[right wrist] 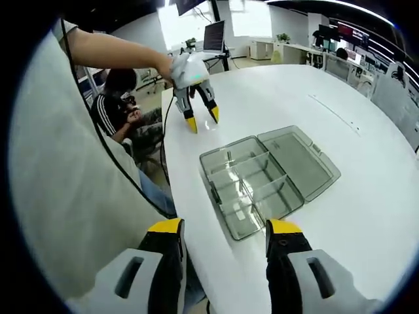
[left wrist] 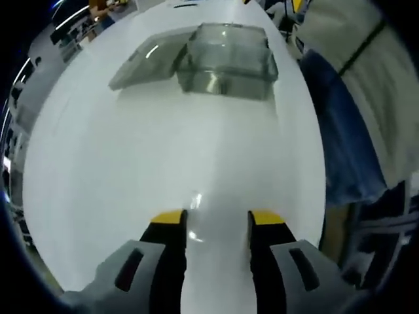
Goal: Insert the divider into the dual guide fixture by aligning both edges with the guide slots and pushing it downward to the bottom, including one-sided entry, uneven engagement, binding, and posture correction.
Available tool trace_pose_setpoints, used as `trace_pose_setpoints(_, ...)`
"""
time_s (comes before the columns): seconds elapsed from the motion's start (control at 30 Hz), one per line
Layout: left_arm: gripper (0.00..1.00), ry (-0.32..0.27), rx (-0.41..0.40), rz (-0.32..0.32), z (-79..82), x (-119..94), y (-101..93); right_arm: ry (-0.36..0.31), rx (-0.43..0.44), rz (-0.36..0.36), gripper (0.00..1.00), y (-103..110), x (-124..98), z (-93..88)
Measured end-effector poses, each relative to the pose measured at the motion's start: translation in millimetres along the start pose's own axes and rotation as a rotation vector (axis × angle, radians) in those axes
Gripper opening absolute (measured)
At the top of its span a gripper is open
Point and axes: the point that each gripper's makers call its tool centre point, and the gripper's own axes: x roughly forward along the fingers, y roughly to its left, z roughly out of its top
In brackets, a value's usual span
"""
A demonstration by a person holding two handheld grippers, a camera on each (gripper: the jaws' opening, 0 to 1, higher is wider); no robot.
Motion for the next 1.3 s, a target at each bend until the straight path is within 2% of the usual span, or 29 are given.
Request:
trace_pose_setpoints(0.17,0.30,0.028,0.028,-0.006,1.4,1.5,-1.6,-0.002,0.000,0.001,0.46,-0.7,-0.3,1.3)
trace_pose_setpoints(0.57,0.28,0.102,0.026,-0.005,1.3,3.3,-0.2,-0.013,-0.002,-0.002,0.46,-2.6,0.4,5.6)
trace_pose_setpoints(0.73,0.28,0.102,-0.002,0.004,2.1,2.9,-0.1,-0.011,0.002,-0.004,0.46,-3.6,-0.5,2.4)
trace_pose_setpoints(1.1,0.27,0.130,-0.003,0.024,2.1,1.6,0.0,-0.036,0.016,0.002,0.47,-2.9,-2.5,3.4)
trace_pose_setpoints(1.3,0.27,0.105,-0.027,0.038,9.0,-0.6,-0.6,-0.033,0.020,0.000,0.46,-4.2,-2.8,1.2)
